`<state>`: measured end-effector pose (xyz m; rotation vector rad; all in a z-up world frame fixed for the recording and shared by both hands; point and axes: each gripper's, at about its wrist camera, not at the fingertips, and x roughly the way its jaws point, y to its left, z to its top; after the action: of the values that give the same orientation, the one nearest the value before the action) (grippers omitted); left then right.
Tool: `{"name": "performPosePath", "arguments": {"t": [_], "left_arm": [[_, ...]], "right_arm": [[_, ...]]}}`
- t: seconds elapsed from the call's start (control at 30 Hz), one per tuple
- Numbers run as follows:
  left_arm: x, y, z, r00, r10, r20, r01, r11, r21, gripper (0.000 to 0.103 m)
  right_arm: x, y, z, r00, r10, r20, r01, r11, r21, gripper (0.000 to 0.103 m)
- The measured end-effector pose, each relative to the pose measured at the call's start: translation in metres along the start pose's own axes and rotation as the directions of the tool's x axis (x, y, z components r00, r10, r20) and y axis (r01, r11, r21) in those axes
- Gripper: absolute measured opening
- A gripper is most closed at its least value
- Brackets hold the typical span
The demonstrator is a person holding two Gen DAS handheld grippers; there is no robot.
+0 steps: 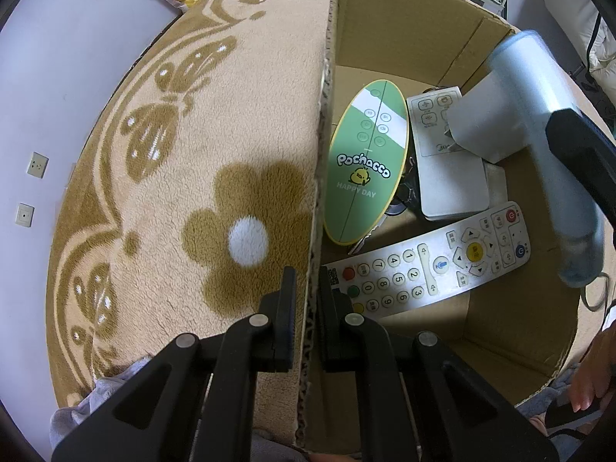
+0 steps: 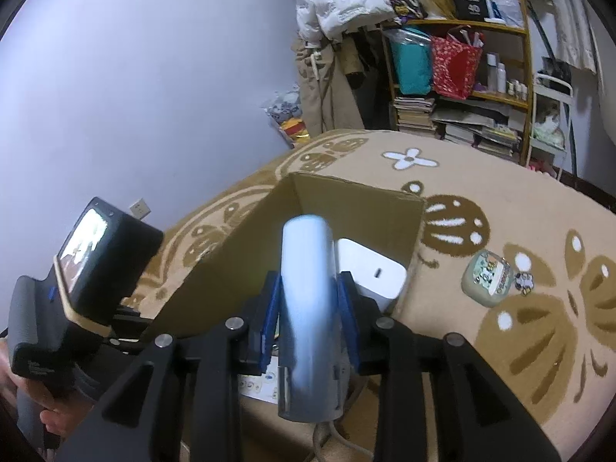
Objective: Organize rigid objects
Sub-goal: 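Carry the power bank into the box and release it on the remote, then move the right gripper back over the green Cheers keychain case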
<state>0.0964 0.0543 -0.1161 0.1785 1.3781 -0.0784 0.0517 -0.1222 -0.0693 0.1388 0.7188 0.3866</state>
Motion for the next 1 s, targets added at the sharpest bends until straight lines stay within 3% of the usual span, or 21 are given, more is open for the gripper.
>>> {"name": "performPosePath", "arguments": {"t": [0.1, 0.13, 0.2, 0.37, 0.63, 1.0], "left_arm": [[0.001, 0.0, 0.0, 1.0, -0.003, -0.003, 0.003, 1.0, -0.002, 0.008], [0.001, 0.0, 0.0, 1.0, 0.003, -0.002, -0.003, 1.0, -0.002, 0.009], [0.002, -0.001, 0.0, 1.0, 0.0, -0.002, 0.0, 1.0, -0.002, 0.009], [0.0, -0.001, 0.0, 1.0, -0.001, -0.001, 0.001, 1.0, -0.002, 0.009], [0.0, -0.001, -0.001, 1.0, 0.0, -0.001, 0.0, 1.0, -0.002, 0.008], [0.0, -0.001, -0.001, 1.0, 0.0, -0.002, 0.0, 1.0, -0.002, 0.009]], "right_arm": [[-0.003, 0.001, 0.001, 1.0, -0.007, 0.016, 0.007, 1.0, 0.002, 0.038], [-0.006, 0.001, 0.002, 1.0, -0.015, 0.024, 0.015, 1.0, 0.006, 0.05], [-0.011, -0.002, 0.006, 0.998, -0.035, 0.051, 0.034, 0.999, 0.013, 0.065], [-0.022, -0.027, 0.015, 0.99, -0.106, 0.093, 0.1, 0.992, 0.072, 0.077], [-0.014, -0.103, 0.025, 0.967, -0.243, 0.071, 0.221, 0.946, 0.236, 0.078], [0.038, -0.175, 0.015, 0.965, -0.262, -0.026, 0.255, 0.907, 0.335, 0.078]]}}
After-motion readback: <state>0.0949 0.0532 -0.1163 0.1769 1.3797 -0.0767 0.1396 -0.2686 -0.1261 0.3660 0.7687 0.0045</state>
